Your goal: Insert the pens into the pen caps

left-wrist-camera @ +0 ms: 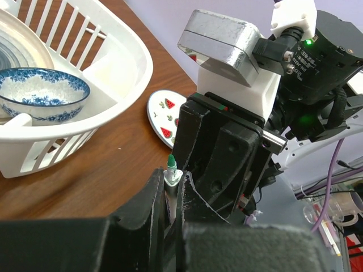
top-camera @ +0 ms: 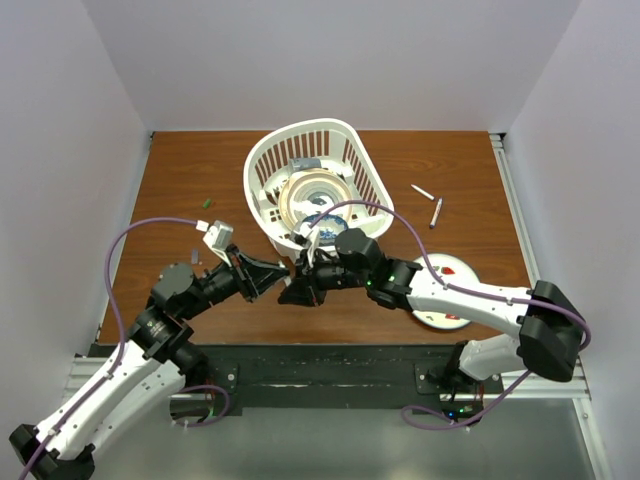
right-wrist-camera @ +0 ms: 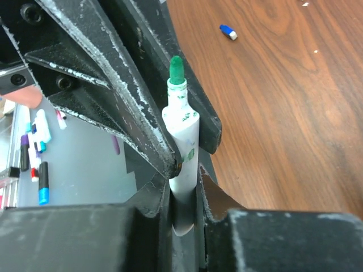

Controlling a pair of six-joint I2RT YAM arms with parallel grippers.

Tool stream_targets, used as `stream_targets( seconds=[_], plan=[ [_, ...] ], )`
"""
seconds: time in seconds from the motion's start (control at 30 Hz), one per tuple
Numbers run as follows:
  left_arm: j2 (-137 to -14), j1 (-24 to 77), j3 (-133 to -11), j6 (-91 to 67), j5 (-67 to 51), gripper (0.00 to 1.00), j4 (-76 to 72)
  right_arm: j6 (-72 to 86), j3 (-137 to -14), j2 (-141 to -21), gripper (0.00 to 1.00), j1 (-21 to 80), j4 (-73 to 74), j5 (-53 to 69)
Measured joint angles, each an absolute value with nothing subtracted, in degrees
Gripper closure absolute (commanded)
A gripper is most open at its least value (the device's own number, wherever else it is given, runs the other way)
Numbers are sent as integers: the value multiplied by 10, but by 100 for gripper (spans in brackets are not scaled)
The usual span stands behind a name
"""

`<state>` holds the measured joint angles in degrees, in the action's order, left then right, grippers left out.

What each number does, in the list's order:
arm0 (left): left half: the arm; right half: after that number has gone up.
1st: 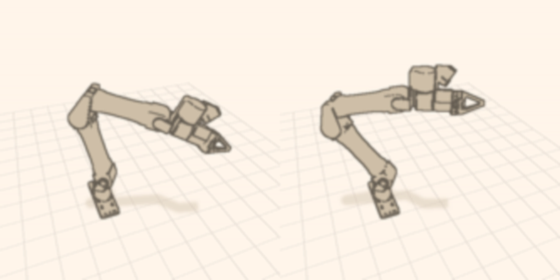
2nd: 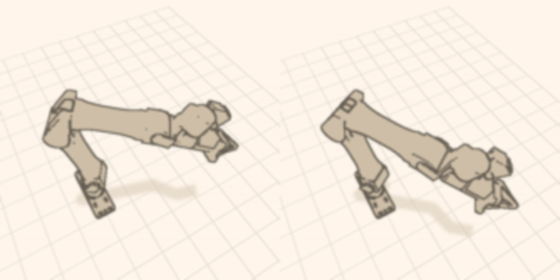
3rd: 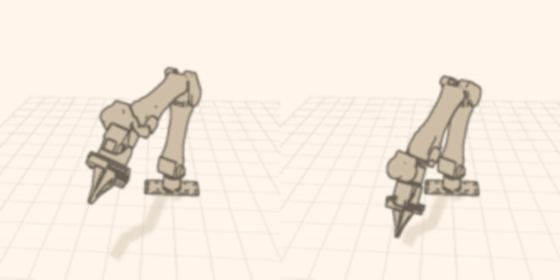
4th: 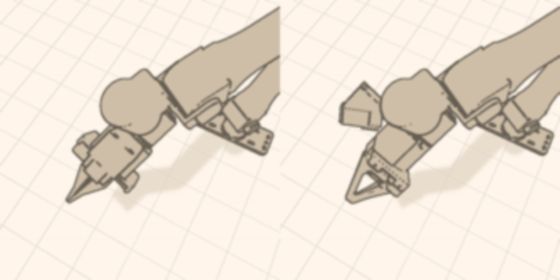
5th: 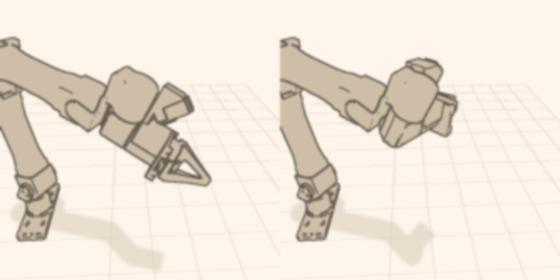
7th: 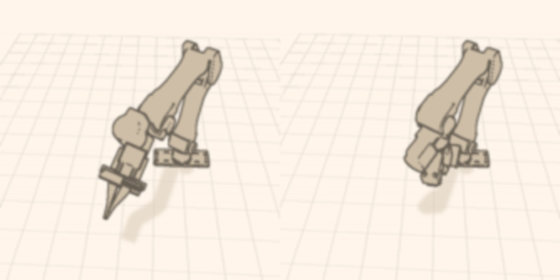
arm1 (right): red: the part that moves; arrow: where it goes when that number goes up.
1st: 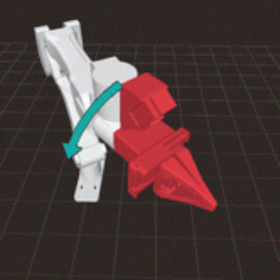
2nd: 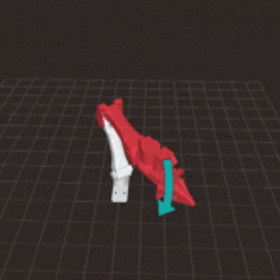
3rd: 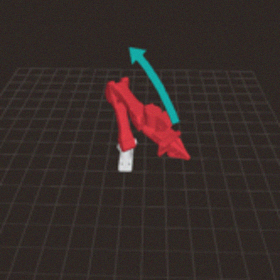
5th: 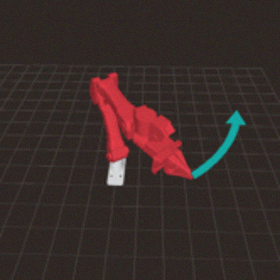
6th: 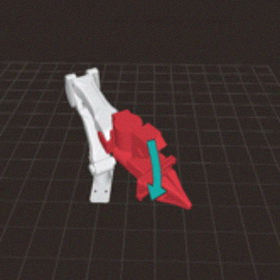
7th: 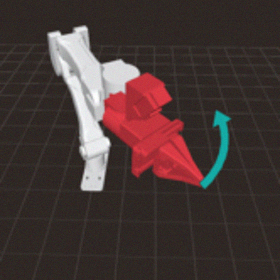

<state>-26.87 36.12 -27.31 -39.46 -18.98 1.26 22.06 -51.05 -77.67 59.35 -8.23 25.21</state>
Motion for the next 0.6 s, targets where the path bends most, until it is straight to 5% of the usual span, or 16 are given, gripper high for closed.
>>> stream_targets(
  seconds=[0.1, 0.2, 0.4, 0.6],
  plan=[
    [-268, 361, -275, -389, -190, 19, 19, 226, -503, -776, 100, 594, -95, 257],
    [-270, 362, -291, -377, -166, 0, 49, 236, -493, -771, 100, 594, -99, 256],
    [-317, 362, -388, -348, -57, 0, 124, 235, -480, -725, 100, 592, -95, 228],
    [-400, 362, -507, -283, 172, 0, 147, 234, -435, -638, 100, 592, -96, 204]
  ],
)
